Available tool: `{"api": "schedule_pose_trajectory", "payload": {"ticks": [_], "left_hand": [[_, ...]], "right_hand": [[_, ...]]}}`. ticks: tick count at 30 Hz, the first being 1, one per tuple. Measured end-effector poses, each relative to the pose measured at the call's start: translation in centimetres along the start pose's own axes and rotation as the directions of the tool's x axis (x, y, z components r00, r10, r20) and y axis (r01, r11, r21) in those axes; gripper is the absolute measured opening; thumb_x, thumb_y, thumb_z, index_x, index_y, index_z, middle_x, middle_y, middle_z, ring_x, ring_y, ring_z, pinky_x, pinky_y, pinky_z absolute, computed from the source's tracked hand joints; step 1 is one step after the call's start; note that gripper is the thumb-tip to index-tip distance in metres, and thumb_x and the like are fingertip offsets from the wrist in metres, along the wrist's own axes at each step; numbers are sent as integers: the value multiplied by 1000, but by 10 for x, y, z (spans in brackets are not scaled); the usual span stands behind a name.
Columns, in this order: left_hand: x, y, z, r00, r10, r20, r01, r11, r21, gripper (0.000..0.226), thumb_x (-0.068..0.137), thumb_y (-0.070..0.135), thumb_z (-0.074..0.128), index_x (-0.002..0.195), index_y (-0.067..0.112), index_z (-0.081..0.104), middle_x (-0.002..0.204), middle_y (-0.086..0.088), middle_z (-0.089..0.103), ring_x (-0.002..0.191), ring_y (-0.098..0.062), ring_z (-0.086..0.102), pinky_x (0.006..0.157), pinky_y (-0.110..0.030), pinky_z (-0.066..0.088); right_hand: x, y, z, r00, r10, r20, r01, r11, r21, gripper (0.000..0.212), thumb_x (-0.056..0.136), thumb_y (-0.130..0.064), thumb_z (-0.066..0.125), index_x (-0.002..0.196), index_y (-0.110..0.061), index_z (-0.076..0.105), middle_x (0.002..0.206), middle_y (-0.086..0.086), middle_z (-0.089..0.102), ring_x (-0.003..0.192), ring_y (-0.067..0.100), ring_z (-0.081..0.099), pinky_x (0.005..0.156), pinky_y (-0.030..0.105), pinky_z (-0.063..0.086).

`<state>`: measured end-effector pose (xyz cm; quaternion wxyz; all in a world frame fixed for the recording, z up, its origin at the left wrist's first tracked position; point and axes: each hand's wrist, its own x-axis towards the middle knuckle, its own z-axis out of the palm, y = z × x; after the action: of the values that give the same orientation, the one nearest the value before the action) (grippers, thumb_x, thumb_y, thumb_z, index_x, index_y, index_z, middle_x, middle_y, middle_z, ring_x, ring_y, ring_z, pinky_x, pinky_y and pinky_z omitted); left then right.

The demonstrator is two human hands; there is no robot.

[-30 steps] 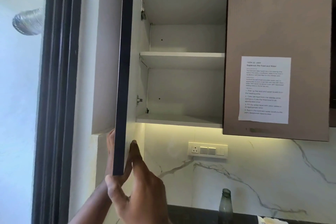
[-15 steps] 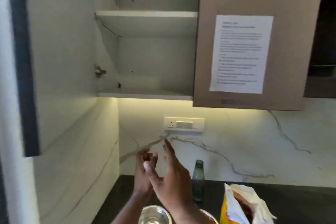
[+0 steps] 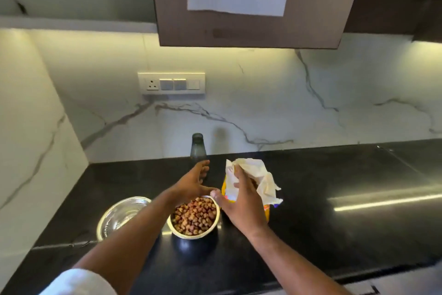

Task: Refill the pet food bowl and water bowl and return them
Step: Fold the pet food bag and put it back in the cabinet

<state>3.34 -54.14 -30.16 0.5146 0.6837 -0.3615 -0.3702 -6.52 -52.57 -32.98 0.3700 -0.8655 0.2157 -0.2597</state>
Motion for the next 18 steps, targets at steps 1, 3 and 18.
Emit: {"api": "schedule_pose_trajectory", "payload": {"ticks": [1,3,18], "left_hand": [[-50,-32,-77,983,-41,-181,79,975,208,114,72,17,93,161,22,21,165,-9,32,152,-25,32,124,-42,32],[-50,-54,-99,975,-204,-92,223,919,325,119,70,19,94,162,23,19,165,-7,30,153,-24,30,124,-40,31],[84,-117,-130,862,-336,380,28,780,625,104,61,31,96,146,39,38,145,13,54,142,-20,45,123,-49,33]], "right_hand": [[-4,12,1,1000,5,11,-5,1000,14,94,81,-68,70,157,-33,27,156,-9,45,137,12,50,109,35,48],[-9,40,3,998,39,51,-41,998,55,88,79,-70,70,153,-37,34,148,-16,50,127,5,55,102,32,53],[-31,164,20,937,315,-149,-324,945,-41,61,63,-66,85,108,-31,62,102,-20,59,94,1,63,74,22,58]]}}
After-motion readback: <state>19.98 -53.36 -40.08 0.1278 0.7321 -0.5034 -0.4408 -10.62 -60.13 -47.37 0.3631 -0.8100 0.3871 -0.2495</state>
